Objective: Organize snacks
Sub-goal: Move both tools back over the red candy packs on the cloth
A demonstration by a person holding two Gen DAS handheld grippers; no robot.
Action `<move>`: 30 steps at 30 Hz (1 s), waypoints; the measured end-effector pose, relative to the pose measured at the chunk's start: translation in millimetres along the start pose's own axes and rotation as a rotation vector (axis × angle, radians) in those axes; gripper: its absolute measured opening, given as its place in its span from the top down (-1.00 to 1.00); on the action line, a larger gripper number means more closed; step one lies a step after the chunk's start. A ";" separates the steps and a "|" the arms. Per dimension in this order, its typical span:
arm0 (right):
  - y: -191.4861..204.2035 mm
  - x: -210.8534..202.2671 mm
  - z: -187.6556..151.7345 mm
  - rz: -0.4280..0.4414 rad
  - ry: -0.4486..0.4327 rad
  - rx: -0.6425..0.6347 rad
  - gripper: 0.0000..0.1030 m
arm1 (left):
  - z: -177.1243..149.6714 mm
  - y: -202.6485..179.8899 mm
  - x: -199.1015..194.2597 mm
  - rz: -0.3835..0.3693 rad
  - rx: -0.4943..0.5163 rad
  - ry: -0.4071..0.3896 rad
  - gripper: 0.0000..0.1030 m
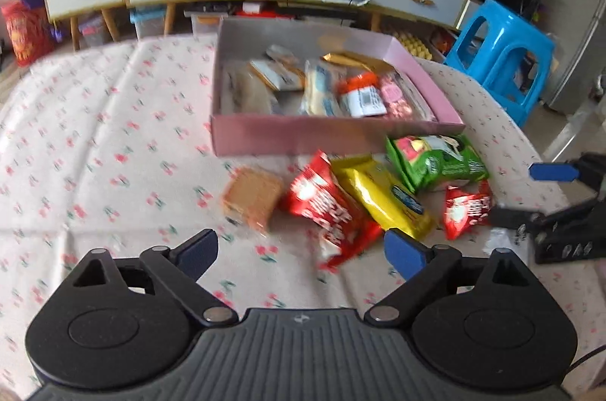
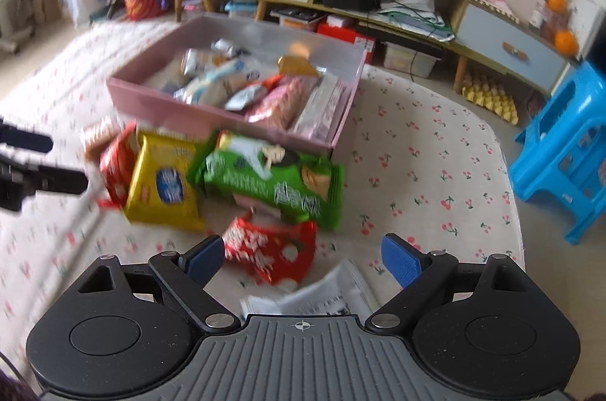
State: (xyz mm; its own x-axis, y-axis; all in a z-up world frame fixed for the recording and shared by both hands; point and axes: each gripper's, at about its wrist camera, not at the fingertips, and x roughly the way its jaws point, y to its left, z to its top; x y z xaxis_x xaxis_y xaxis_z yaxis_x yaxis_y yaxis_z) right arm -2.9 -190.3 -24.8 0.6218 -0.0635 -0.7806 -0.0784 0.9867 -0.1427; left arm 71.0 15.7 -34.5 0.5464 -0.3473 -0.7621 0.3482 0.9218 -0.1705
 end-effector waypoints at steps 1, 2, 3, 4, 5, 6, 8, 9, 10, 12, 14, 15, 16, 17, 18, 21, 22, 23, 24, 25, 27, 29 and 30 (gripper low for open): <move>0.3 1.7 -2.5 -0.001 0.008 -0.016 -0.78 | -1.4 -0.6 1.5 -0.008 -0.023 0.007 -0.78; 0.2 3.5 -4.1 0.000 0.015 -0.028 -0.78 | -1.5 -0.7 3.4 -0.016 -0.052 0.015 -0.75; 0.6 5.3 -5.1 0.002 0.022 -0.039 -0.78 | -0.8 -0.7 5.4 -0.021 -0.081 0.020 -0.74; 1.4 7.6 -6.0 0.004 0.029 -0.050 -0.78 | -0.5 -0.2 7.4 -0.022 -0.112 0.021 -0.66; 2.0 10.6 -5.9 0.003 0.036 -0.059 -0.78 | -0.4 0.4 9.2 -0.018 -0.150 0.021 -0.58; 3.0 12.8 -6.2 0.001 0.042 -0.067 -0.78 | -0.2 1.2 10.8 -0.016 -0.188 0.023 -0.54; 4.5 16.4 -6.4 0.000 0.052 -0.076 -0.78 | 0.0 3.0 13.1 -0.026 -0.256 0.025 -0.38; 5.2 17.8 -6.2 0.003 0.056 -0.077 -0.78 | -0.4 3.6 13.5 -0.030 -0.281 0.022 -0.33; 6.0 19.0 -6.0 0.007 0.060 -0.078 -0.78 | -0.8 4.8 13.7 -0.031 -0.297 0.018 -0.24; 8.0 21.8 -6.7 0.018 0.068 -0.083 -0.78 | -1.0 4.8 14.2 -0.024 -0.320 0.010 -0.13; 9.4 26.6 -7.2 0.027 0.080 -0.089 -0.78 | -0.1 6.0 16.1 -0.026 -0.338 0.007 0.01; 10.1 28.8 -7.7 0.030 0.086 -0.090 -0.78 | -0.4 6.9 17.6 -0.027 -0.352 0.007 0.04; 10.6 30.7 -7.8 0.035 0.089 -0.090 -0.78 | -1.5 8.4 18.6 -0.029 -0.372 0.011 0.10; 10.4 31.4 -7.0 0.040 0.083 -0.084 -0.78 | -1.4 9.5 19.7 -0.033 -0.390 0.017 0.14; 10.2 32.4 -5.2 0.044 0.083 -0.080 -0.78 | -1.8 10.7 20.8 -0.042 -0.404 0.020 0.14; 9.8 36.6 -0.6 0.060 0.084 -0.061 -0.78 | 1.2 9.9 22.4 -0.052 -0.403 0.014 0.19; 10.2 37.7 0.1 0.066 0.084 -0.058 -0.78 | 2.6 9.3 23.7 -0.055 -0.398 0.015 0.24; 11.2 38.6 0.9 0.072 0.082 -0.060 -0.78 | 3.3 8.9 24.7 -0.061 -0.395 0.016 0.32; 11.8 39.1 1.4 0.079 0.078 -0.063 -0.78 | 3.4 9.1 25.3 -0.069 -0.394 0.020 0.37; 12.4 39.6 1.7 0.086 0.073 -0.066 -0.78 | 4.1 9.3 26.1 -0.073 -0.394 0.026 0.37; 13.1 41.2 2.5 0.099 0.066 -0.067 -0.75 | 5.5 8.9 25.7 -0.076 -0.380 0.034 0.38; 12.5 42.6 3.4 0.115 0.057 -0.064 -0.73 | 6.8 8.8 24.6 -0.075 -0.349 0.044 0.39; 12.0 43.4 3.5 0.121 0.056 -0.060 -0.72 | 6.8 9.0 23.4 -0.074 -0.331 0.050 0.39</move>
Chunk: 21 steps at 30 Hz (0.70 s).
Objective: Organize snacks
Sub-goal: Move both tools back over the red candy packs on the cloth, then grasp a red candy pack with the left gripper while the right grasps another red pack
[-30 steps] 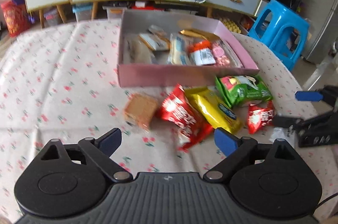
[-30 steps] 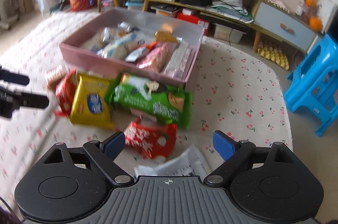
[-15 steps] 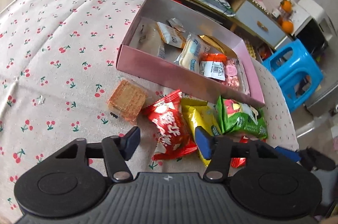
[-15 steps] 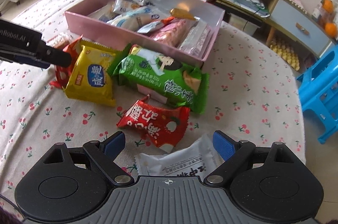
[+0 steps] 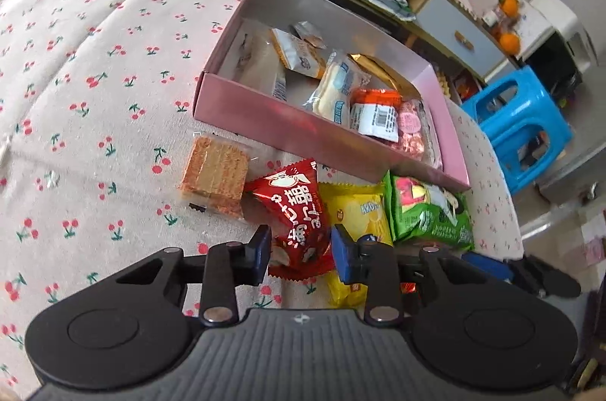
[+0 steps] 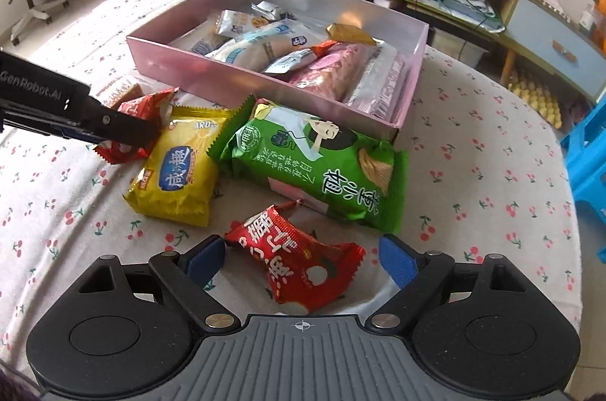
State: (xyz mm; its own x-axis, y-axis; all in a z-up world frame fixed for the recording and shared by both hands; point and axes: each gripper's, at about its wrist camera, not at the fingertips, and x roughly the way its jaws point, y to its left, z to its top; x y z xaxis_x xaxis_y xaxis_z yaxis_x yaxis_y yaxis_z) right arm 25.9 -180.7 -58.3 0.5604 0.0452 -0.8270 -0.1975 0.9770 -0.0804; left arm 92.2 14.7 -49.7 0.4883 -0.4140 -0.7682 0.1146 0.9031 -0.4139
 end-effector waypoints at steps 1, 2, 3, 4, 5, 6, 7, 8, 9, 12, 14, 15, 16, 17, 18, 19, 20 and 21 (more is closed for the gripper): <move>-0.9 0.5 -0.4 0.007 -0.005 0.005 -0.72 | -0.1 0.1 -1.2 0.004 0.017 0.006 0.40; -1.6 0.9 -0.3 0.015 -0.007 0.009 -0.64 | -0.5 0.2 -2.9 0.008 0.035 0.013 0.40; -2.4 0.9 -0.2 0.026 -0.009 0.015 -0.56 | -1.3 0.6 -4.9 0.011 0.054 0.023 0.40; -2.7 0.7 0.1 0.033 -0.010 0.021 -0.53 | -1.5 1.0 -6.2 0.014 0.075 0.031 0.40; -2.4 0.1 0.5 0.037 -0.004 0.028 -0.48 | -2.9 2.3 -8.6 0.017 0.095 0.037 0.40; -1.8 -0.9 0.4 0.039 -0.001 0.031 -0.46 | -3.6 2.6 -10.3 0.021 0.112 0.046 0.40; -0.8 -2.2 0.1 0.038 -0.001 0.030 -0.44 | -5.3 4.0 -12.2 0.021 0.130 0.055 0.40; 0.6 -3.8 -0.6 0.036 -0.003 0.021 -0.38 | -6.8 5.6 -14.5 0.017 0.147 0.063 0.40; 1.9 -5.3 -1.7 0.035 -0.003 0.014 -0.35 | -8.9 7.0 -17.1 0.014 0.166 0.068 0.39; 3.5 -8.9 -5.1 0.052 0.010 0.023 -0.32 | -14.4 10.4 -24.4 0.016 0.225 0.072 0.39; 4.1 -11.2 -7.7 0.072 0.020 0.040 -0.24 | -18.2 12.3 -29.0 0.029 0.264 0.070 0.39; 4.4 -12.4 -8.8 0.083 0.025 0.049 -0.24 | -20.1 13.5 -31.1 0.034 0.280 0.070 0.39; 5.3 -13.5 -9.7 0.093 0.029 0.058 -0.24 | -21.7 14.1 -32.8 0.038 0.294 0.070 0.39; 6.9 -15.0 -10.4 0.105 0.031 0.063 -0.24 | -23.3 14.5 -33.8 0.042 0.308 0.069 0.38; 8.6 -16.1 -10.9 0.117 0.034 0.066 -0.24 | -24.7 15.2 -34.9 0.046 0.318 0.067 0.38; 10.5 -17.4 -11.1 0.129 0.036 0.069 -0.25 | -26.2 16.4 -35.3 0.049 0.327 0.068 0.37; 12.5 -18.6 -11.1 0.144 0.041 0.073 -0.26 | -26.9 16.5 -35.1 0.048 0.331 0.070 0.33; 14.2 -19.5 -10.7 0.153 0.044 0.077 -0.27 | -27.9 18.0 -35.0 0.047 0.332 0.073 0.32</move>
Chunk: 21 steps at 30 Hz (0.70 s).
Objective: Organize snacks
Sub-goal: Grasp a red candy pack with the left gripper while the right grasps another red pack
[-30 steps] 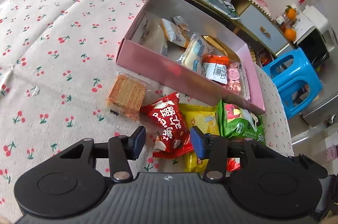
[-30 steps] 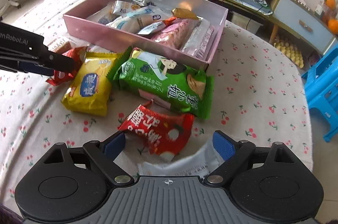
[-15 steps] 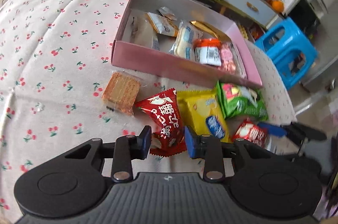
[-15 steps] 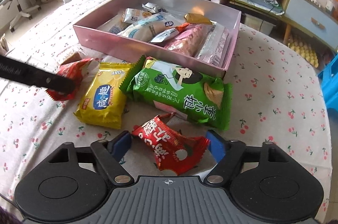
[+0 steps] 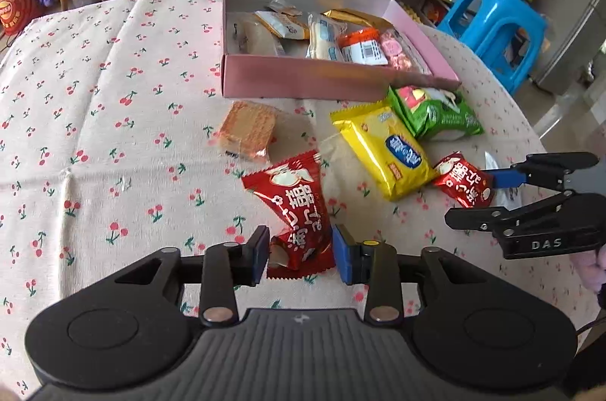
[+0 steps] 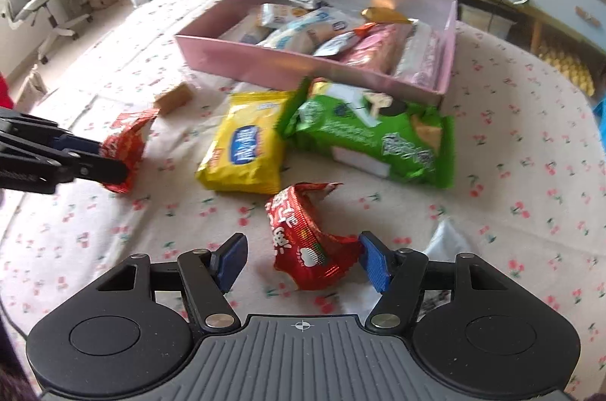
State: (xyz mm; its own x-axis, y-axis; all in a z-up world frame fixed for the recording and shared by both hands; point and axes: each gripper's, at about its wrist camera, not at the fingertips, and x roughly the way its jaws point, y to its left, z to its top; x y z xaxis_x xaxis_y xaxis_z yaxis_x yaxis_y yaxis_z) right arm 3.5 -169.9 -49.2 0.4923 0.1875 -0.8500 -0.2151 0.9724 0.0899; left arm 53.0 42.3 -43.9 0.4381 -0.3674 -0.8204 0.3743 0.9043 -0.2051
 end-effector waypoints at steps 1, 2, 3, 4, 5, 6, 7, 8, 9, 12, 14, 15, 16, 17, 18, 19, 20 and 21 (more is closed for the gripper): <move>2.0 -0.3 0.3 0.008 0.002 0.003 -0.29 | -1.3 0.6 0.6 0.001 -0.002 -0.001 0.24; 4.3 -1.4 1.0 0.010 0.000 0.003 -0.31 | -0.7 0.1 1.0 0.003 -0.004 0.001 0.11; 6.0 -2.5 1.5 0.008 -0.006 -0.002 -0.31 | -0.8 0.0 1.4 0.007 -0.007 -0.001 0.05; 7.8 -3.3 2.3 0.004 -0.012 -0.008 -0.31 | -1.2 -0.5 0.9 0.011 -0.010 -0.006 -0.03; 9.3 -4.2 2.3 -0.002 -0.016 -0.009 -0.31 | -1.5 -0.5 0.1 0.012 -0.013 -0.012 -0.07; 9.4 -4.4 2.8 -0.006 -0.019 -0.006 -0.31 | -1.2 -1.3 -0.3 0.013 -0.015 -0.018 -0.09; 8.9 -4.3 3.5 -0.009 -0.021 -0.001 -0.30 | -1.1 -2.3 -0.4 0.013 -0.017 -0.024 -0.13; 8.4 -4.3 3.9 -0.013 -0.021 0.005 -0.30 | -1.7 -3.0 -1.0 0.014 -0.019 -0.031 -0.17; 8.0 -4.1 4.2 -0.017 -0.022 0.008 -0.30 | -1.6 -3.6 -0.8 0.015 -0.018 -0.036 -0.17; 7.2 -3.6 4.4 -0.028 -0.027 0.003 -0.30 | -0.9 -6.2 2.4 0.027 -0.017 -0.038 -0.18; 6.9 -3.4 4.7 -0.032 -0.027 0.000 -0.30 | -0.5 -6.4 4.5 0.028 -0.025 -0.036 -0.16; 6.6 -3.0 5.0 -0.035 -0.023 0.002 -0.29 | -0.2 -6.6 5.3 0.029 -0.032 -0.036 -0.15; 6.7 -2.4 5.2 -0.038 -0.019 0.004 -0.28 | -0.1 -6.6 5.8 0.031 -0.038 -0.037 -0.10; 7.0 -2.1 5.3 -0.040 -0.018 0.003 -0.27 | 0.2 -6.5 6.1 0.030 -0.043 -0.039 -0.03; 7.3 -1.9 5.4 -0.044 -0.019 0.001 -0.24 | 0.6 -6.5 6.5 0.030 -0.047 -0.041 0.01; 7.8 -1.6 5.6 -0.048 -0.020 -0.001 -0.24 | 1.0 -6.3 6.6 0.029 -0.050 -0.042 0.09; 8.2 -1.0 6.1 -0.051 -0.019 -0.002 -0.19 | 1.6 -6.0 6.8 0.028 -0.056 -0.042 0.16; 8.3 -0.5 6.6 -0.055 -0.018 0.000 -0.07 | 2.1 -5.0 6.9 0.026 -0.063 -0.042 0.19</move>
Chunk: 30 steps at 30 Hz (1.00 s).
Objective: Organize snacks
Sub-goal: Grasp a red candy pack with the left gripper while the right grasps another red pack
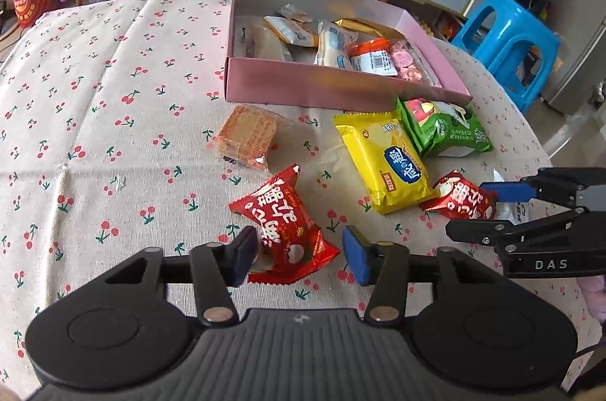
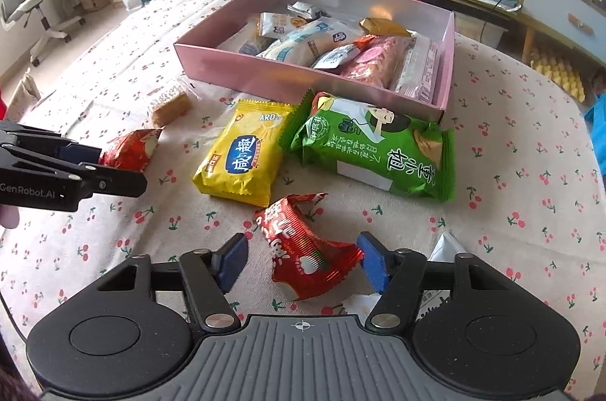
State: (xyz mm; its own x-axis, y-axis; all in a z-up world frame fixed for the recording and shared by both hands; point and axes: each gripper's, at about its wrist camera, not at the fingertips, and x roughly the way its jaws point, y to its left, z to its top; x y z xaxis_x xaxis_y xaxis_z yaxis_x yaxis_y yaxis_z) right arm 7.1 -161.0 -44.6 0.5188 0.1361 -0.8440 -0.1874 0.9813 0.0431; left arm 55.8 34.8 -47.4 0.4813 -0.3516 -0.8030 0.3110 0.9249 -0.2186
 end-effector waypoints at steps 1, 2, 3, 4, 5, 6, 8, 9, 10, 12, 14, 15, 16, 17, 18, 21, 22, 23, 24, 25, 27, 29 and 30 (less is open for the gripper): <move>0.1 0.3 0.4 -0.004 0.001 0.002 -0.02 | 0.4 0.9 -0.1 -0.002 -0.006 0.002 0.19; -0.4 0.6 1.3 -0.004 0.003 0.007 0.02 | 0.5 1.7 -0.1 -0.003 -0.011 0.003 0.18; -0.6 0.8 1.9 0.001 0.004 0.012 0.11 | 0.5 2.1 -0.2 -0.005 -0.014 0.005 0.19; -0.3 1.0 2.6 0.003 0.006 0.014 0.14 | 0.4 2.2 -0.4 -0.004 -0.013 0.009 0.22; 1.0 1.1 3.0 -0.001 0.007 0.009 0.16 | 0.3 1.5 -0.6 0.004 -0.011 0.013 0.23; 2.4 1.3 3.5 -0.007 0.008 0.002 0.18 | 0.0 0.7 -1.0 0.013 -0.007 0.017 0.23; 4.8 0.7 4.2 -0.014 0.008 -0.013 0.24 | -0.3 0.3 -2.2 0.019 0.000 0.017 0.26; 5.6 0.2 4.7 -0.017 0.008 -0.016 0.32 | -0.2 0.7 -2.8 0.020 -0.004 0.018 0.29; 5.8 -0.1 5.2 -0.016 0.009 -0.014 0.37 | 0.2 1.0 -3.2 0.018 -0.009 0.018 0.36; 4.8 -1.0 7.1 -0.011 0.015 0.000 0.48 | 1.4 2.9 -5.2 0.006 -0.020 0.016 0.39; 3.8 -3.3 8.5 -0.004 0.014 0.012 0.48 | 2.3 3.5 -7.3 0.002 -0.023 0.013 0.41; 4.0 -4.7 8.8 -0.001 0.012 0.014 0.49 | 2.6 3.7 -8.2 -0.001 -0.023 0.012 0.41; 4.4 -5.9 9.3 0.002 0.009 0.014 0.49 | 2.7 3.8 -8.7 -0.004 -0.023 0.011 0.41; 4.8 -7.5 9.6 0.003 0.006 0.012 0.49 | 2.9 3.8 -9.2 -0.006 -0.023 0.010 0.42; 5.2 -9.4 9.9 0.004 0.003 0.012 0.49 | 3.1 3.9 -9.8 -0.008 -0.024 0.010 0.42; 5.4 -15.1 11.3 0.014 -0.003 0.019 0.49 | 4.3 2.9 -11.9 -0.019 -0.026 0.007 0.42; 5.1 -17.1 11.8 0.021 -0.006 0.023 0.49 | 4.7 2.3 -12.8 -0.023 -0.025 0.005 0.42; 4.9 -19.0 12.3 0.028 -0.010 0.028 0.49 | 5.4 2.2 -13.8 -0.026 -0.024 0.003 0.42; 4.5 -20.5 12.8 0.033 -0.012 0.033 0.49 | 6.2 1.8 -14.8 -0.031 -0.025 0.000 0.42; 4.0 -22.0 13.6 0.038 -0.015 0.038 0.49 | 7.0 1.2 -15.4 -0.034 -0.027 -0.004 0.42; 2.7 -24.8 15.7 0.050 -0.019 0.052 0.49 | 9.0 0.7 -17.2 -0.041 -0.033 -0.011 0.42; 1.9 -27.0 17.6 0.062 -0.022 0.068 0.49 | 11.4 0.3 -18.3 -0.046 -0.038 -0.018 0.42; 1.7 -28.6 18.9 0.068 -0.026 0.075 0.49 | 12.8 0.0 -18.9 -0.048 -0.042 -0.022 0.42</move>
State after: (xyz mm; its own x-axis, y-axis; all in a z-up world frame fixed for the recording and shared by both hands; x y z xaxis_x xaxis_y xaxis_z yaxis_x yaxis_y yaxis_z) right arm 7.7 -160.7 -10.3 0.5289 0.2052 -0.8235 -0.1607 0.9770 0.1402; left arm 57.2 39.6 -25.2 0.4849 -0.3982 -0.7787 0.3000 0.9121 -0.2796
